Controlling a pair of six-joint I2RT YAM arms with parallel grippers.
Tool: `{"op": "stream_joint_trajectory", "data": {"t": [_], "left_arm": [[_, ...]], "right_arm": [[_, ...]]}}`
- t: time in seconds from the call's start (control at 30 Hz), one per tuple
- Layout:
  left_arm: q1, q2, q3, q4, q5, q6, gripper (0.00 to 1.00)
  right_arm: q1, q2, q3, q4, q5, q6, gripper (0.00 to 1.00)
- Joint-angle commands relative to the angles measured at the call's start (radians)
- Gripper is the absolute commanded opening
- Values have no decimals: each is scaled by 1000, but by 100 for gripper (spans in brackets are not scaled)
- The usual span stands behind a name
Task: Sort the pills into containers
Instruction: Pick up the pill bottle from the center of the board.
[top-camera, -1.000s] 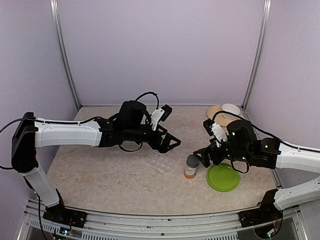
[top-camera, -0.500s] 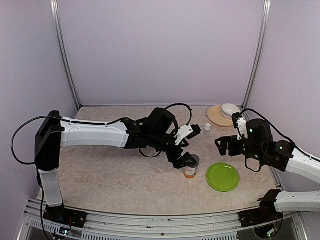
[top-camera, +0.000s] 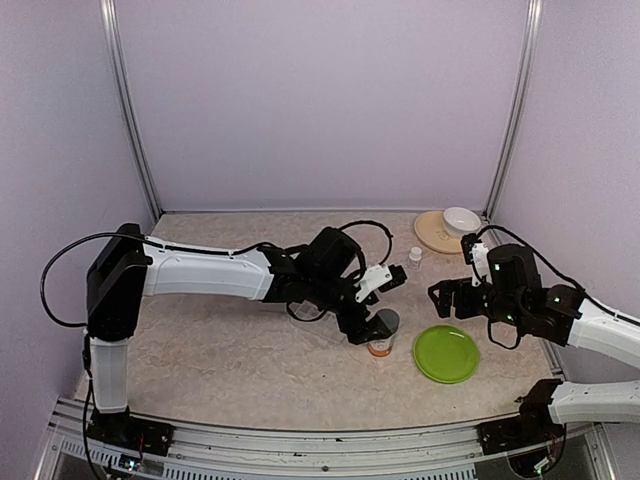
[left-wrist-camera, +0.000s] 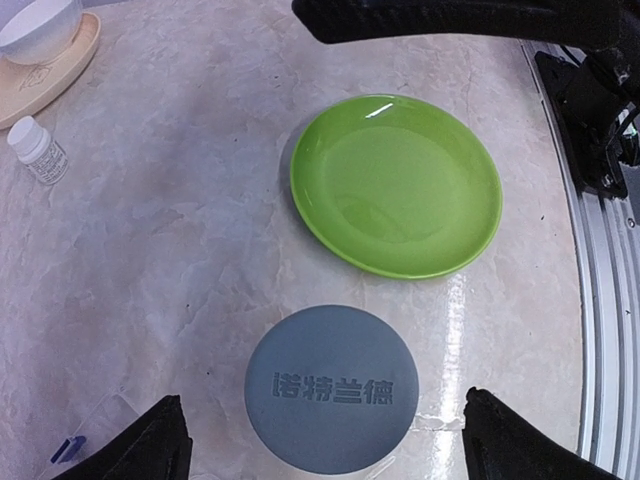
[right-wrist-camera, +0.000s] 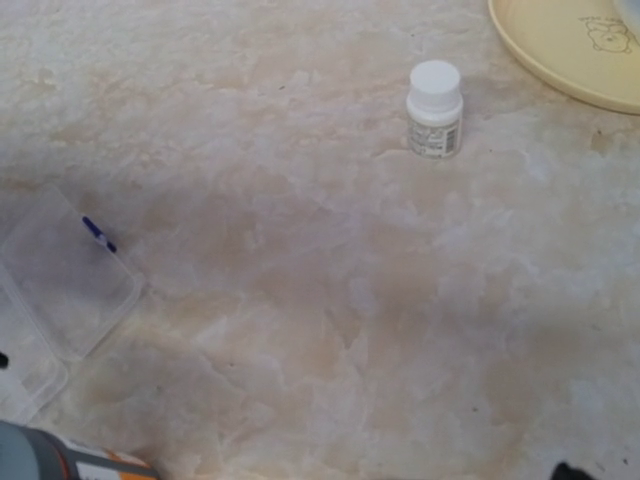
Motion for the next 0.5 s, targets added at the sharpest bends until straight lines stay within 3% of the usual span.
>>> {"op": "stream_joint_trajectory", "data": {"t": [0.0, 0.27, 0.47], "left_arm": [[-14, 28, 37, 33, -11, 5, 90], [-19, 47, 53, 45, -6, 0, 84], [-19, 50, 57, 52, 0, -1, 73]], "right_arm": [[-9, 2, -20, 25, -10, 12, 100], [-10, -2, -29, 28, -12, 15, 100], [-10, -3, -38, 33, -13, 20, 100]]}}
